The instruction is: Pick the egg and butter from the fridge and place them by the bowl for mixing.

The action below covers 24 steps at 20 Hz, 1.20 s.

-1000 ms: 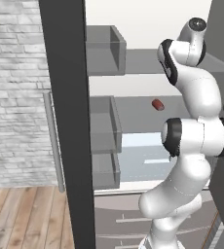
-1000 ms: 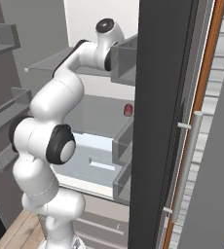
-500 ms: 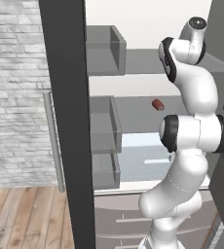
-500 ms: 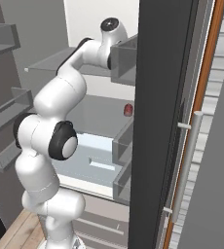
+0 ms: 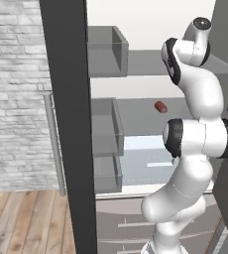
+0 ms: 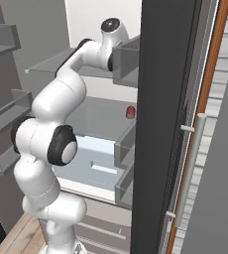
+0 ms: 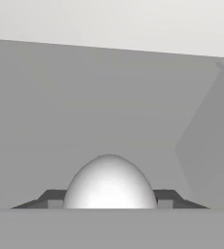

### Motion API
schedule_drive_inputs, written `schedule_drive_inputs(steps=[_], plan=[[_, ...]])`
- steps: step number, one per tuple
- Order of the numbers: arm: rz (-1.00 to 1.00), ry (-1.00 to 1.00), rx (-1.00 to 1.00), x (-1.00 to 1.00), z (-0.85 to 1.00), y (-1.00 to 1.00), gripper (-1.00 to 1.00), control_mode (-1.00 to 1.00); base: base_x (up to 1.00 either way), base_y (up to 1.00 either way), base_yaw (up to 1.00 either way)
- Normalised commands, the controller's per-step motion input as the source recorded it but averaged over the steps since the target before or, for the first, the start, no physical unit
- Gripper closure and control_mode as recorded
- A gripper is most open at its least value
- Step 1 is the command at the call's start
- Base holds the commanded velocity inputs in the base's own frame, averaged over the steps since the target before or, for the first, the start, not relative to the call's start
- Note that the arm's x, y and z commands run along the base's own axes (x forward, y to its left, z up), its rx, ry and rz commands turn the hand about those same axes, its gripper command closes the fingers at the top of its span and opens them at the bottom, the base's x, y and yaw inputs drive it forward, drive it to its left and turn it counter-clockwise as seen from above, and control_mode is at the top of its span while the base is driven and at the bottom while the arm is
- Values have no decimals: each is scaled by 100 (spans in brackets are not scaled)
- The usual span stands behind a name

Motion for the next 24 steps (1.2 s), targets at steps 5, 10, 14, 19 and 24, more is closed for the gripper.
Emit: schedule_drive_inputs(steps=[5, 10, 14, 19, 24], plan=[[8, 0, 3, -63, 1, 37, 100, -100, 0, 0, 0], [10, -8, 0, -88, -7, 34, 100, -100, 0, 0, 0], [8, -11, 0, -94, -5, 24, 100, -100, 0, 0, 0], [1, -4, 0, -90, -2, 24, 100, -100, 0, 0, 0], [0, 0, 1, -79, 0, 25, 100, -100, 0, 0, 0]])
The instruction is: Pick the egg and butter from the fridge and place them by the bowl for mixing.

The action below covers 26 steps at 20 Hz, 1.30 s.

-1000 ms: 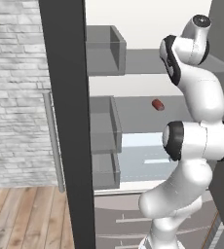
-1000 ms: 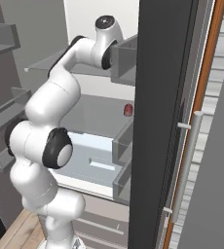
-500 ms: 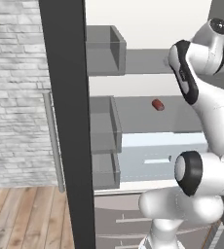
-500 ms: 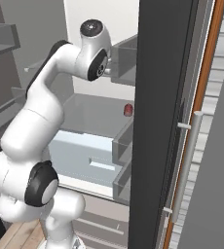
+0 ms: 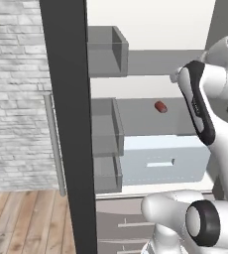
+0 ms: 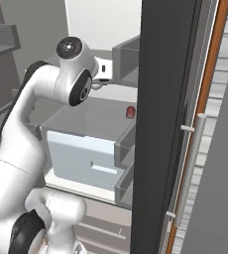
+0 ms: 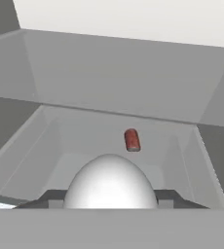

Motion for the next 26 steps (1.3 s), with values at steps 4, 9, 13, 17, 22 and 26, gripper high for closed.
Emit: schedule_drive_inputs(steps=[4, 9, 13, 17, 22, 26], plan=[[0, 0, 0, -83, -9, 29, 100, -100, 0, 0, 0], [0, 0, 0, -80, -16, 30, 100, -100, 0, 0, 0], [-3, 0, 0, -74, -20, 33, 100, -100, 0, 0, 0], [-6, 0, 0, -75, -25, 24, 100, -100, 0, 0, 0], [-9, 0, 0, -72, -30, 5, 100, -100, 0, 0, 0], [-7, 17, 6, -41, -17, -5, 100, -100, 0, 0, 0]])
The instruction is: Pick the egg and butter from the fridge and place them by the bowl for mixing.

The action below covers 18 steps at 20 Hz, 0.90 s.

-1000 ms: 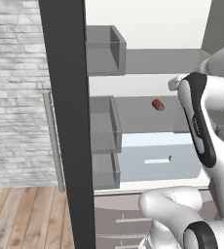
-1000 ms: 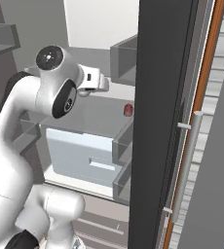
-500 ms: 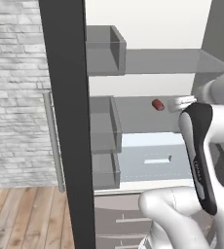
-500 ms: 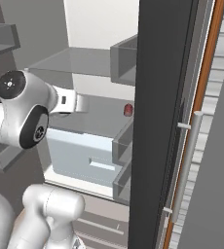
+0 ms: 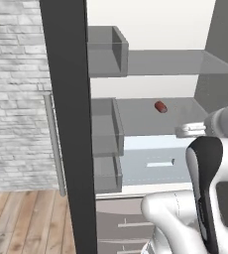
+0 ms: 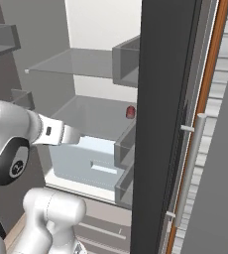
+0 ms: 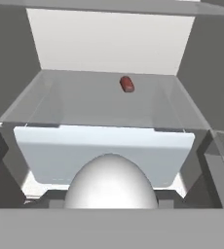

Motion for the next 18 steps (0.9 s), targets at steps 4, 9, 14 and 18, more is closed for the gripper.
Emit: schedule_drive_inputs(steps=[4, 9, 14, 18], plan=[[-1, 7, 1, -6, -6, 0, 100, 100, -11, 0, -4], [0, 0, 0, 0, 0, 0, 100, 100, -28, 2, 0], [0, 0, 0, 0, 0, 0, 100, 100, -73, 3, 0], [0, 0, 0, 0, 0, 0, 100, 100, -89, 10, 0]])
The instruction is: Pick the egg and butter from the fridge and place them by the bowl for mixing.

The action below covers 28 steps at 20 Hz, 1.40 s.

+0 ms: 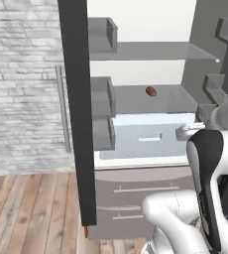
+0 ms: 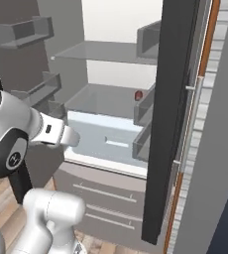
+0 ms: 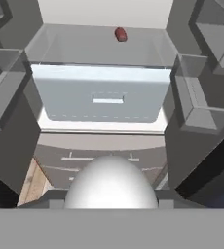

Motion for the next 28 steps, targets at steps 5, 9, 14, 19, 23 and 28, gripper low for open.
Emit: schedule_drive_inputs(steps=[5, 9, 14, 19, 23, 28], plan=[[0, 0, 0, 0, 0, 0, 100, 100, -91, 23, -10], [0, 0, 0, 0, 0, 0, 100, 100, -60, 33, -46], [0, 0, 0, 0, 0, 0, 100, 100, -27, 27, -71], [0, 0, 0, 0, 0, 0, 100, 100, -20, 23, -77], [0, 0, 0, 0, 0, 0, 100, 100, -7, 15, -88], [0, 0, 0, 0, 0, 0, 100, 100, 0, 14, -93]])
